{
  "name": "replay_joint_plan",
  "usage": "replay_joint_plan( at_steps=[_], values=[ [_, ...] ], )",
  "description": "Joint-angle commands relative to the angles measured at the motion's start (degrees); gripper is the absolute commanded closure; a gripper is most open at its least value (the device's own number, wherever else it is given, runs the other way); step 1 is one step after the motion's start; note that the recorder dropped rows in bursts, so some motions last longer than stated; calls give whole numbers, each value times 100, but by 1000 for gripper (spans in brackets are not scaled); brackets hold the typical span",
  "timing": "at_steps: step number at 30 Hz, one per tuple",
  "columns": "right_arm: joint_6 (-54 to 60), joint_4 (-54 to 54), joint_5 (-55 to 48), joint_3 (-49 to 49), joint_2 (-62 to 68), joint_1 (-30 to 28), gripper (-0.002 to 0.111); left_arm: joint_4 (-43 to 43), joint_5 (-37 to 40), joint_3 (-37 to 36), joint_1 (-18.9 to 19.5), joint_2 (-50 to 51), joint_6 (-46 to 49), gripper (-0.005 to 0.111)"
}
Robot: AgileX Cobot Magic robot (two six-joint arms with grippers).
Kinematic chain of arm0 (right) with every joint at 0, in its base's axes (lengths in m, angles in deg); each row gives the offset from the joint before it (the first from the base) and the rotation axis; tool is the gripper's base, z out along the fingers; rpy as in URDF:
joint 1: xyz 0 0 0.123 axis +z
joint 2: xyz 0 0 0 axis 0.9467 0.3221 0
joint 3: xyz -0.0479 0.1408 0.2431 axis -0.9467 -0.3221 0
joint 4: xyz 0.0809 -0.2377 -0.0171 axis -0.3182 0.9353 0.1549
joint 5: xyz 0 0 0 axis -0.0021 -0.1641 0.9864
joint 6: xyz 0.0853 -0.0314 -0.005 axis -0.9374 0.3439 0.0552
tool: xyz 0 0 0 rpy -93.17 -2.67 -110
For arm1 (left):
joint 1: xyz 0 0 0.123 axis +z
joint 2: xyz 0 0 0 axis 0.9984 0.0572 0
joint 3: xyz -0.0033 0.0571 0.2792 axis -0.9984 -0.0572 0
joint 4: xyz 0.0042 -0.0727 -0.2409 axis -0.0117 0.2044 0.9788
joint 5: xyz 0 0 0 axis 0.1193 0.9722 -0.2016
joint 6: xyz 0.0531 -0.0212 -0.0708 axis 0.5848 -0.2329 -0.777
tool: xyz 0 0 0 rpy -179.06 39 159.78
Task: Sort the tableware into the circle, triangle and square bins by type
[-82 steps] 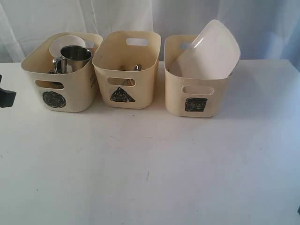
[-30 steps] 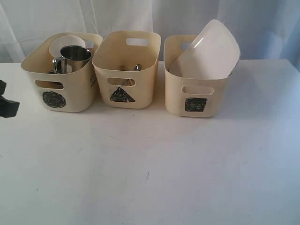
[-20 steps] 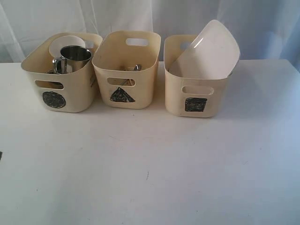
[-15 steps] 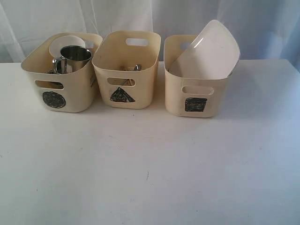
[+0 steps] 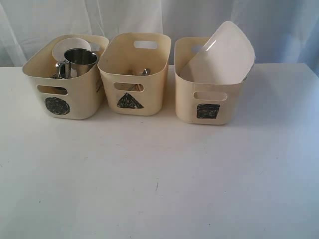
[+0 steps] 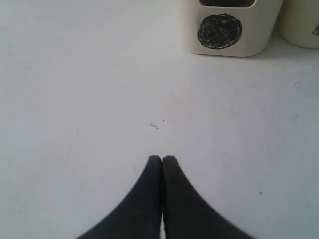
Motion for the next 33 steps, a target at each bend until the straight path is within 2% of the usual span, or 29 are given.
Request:
replay_joint_plan(
  at_steps=[1, 9, 15, 24, 25, 30, 33],
  values=[
    [-17, 15, 10, -7, -37, -48, 108, 261, 326, -208, 209, -461, 123, 107],
    [-17, 15, 10, -7, -37, -48, 108, 508, 856, -471, 293, -1293, 180, 107],
    [-17, 15, 10, -7, -37, -48, 108, 839, 952, -745, 293, -1293, 180, 107],
    [-17, 15, 10, -7, -37, -48, 108, 897, 792, -745, 293, -1293, 461, 107],
    [-17, 15, 10, -7, -37, -48, 108, 897, 739, -745, 293, -1293, 461, 107],
    [-17, 15, 10, -7, -37, -48, 108, 831, -504, -745, 293, -1293, 461, 107],
    [-17, 15, 10, -7, -37, -48, 108, 818, -736, -745, 293, -1293, 461, 107]
  ],
)
